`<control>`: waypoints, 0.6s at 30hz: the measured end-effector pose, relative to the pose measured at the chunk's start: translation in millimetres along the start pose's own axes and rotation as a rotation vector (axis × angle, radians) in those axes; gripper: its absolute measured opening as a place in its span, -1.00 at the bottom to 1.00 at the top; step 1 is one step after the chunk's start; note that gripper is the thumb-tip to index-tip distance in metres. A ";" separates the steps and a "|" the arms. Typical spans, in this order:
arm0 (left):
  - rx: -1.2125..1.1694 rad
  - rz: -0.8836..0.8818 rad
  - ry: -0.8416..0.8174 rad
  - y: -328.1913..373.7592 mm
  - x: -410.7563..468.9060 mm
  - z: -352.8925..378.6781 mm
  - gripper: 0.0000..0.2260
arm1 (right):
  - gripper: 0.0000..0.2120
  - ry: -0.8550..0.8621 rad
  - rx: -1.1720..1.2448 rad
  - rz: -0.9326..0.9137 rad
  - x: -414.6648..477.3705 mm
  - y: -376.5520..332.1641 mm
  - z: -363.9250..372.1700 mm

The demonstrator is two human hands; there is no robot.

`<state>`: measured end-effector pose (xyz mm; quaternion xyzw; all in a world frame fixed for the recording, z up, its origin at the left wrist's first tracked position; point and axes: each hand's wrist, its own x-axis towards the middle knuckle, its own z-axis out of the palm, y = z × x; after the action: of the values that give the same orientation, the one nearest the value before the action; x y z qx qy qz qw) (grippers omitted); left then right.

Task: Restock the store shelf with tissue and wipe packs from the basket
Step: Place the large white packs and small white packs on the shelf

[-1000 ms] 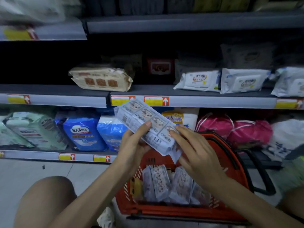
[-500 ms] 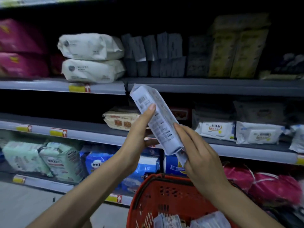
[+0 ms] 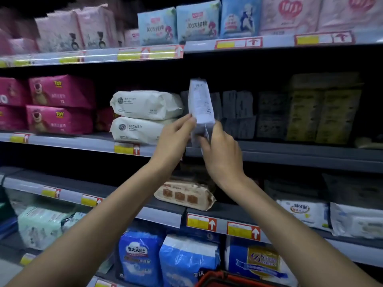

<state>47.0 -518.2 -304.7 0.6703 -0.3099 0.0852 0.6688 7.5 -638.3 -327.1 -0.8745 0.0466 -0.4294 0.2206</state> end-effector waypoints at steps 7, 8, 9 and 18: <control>0.306 -0.151 0.012 -63.2 38.6 -11.8 -0.70 | -0.69 -0.257 -0.226 0.135 44.0 1.6 36.2; 0.302 -0.157 0.023 -62.8 39.3 -11.0 -0.68 | -0.66 -0.261 -0.222 0.149 48.0 2.6 37.5; 0.281 -0.179 0.033 -61.7 40.7 -10.8 -0.70 | -0.65 -0.268 -0.212 0.166 50.7 2.4 37.5; 0.297 -0.174 -0.058 -50.1 23.2 -12.0 -0.83 | -0.72 -0.278 -0.114 0.188 30.3 3.2 24.6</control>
<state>95.6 -518.2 -333.7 0.7882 -0.2539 0.0522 0.5581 45.8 -640.9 -319.5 -0.9283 0.1215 -0.2784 0.2143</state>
